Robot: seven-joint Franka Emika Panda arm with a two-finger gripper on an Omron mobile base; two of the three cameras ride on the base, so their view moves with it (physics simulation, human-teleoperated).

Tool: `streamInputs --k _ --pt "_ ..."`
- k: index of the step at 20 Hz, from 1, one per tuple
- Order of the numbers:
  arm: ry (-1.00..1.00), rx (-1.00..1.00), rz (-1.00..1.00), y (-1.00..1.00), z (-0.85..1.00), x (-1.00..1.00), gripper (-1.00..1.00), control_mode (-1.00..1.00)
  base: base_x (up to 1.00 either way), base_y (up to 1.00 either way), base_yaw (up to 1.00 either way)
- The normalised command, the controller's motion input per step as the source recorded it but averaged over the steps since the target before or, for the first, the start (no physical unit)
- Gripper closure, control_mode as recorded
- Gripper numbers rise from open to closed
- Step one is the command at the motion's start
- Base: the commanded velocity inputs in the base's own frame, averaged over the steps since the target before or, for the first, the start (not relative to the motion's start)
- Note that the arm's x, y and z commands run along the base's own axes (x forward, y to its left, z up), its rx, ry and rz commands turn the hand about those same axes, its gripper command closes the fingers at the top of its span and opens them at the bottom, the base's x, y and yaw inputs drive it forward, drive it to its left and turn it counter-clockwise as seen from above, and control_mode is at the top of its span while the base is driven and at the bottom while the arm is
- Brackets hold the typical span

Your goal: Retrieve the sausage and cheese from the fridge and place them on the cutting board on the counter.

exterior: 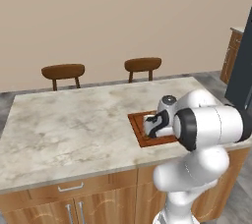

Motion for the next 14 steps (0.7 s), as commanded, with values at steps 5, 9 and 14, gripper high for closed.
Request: streamInputs --k 5,9,14 --pt "0.04 0.14 0.0 -0.02 0.49 -0.21 -1.0 -1.0 0.0 0.0 0.0" --pt "0.1 0.15 -0.01 -0.01 0.61 -0.21 -1.0 -1.0 0.0 0.0 0.0" --pt "0.03 0.0 0.0 0.0 0.53 -0.4 -1.0 -1.0 0.0 0.0 0.0"
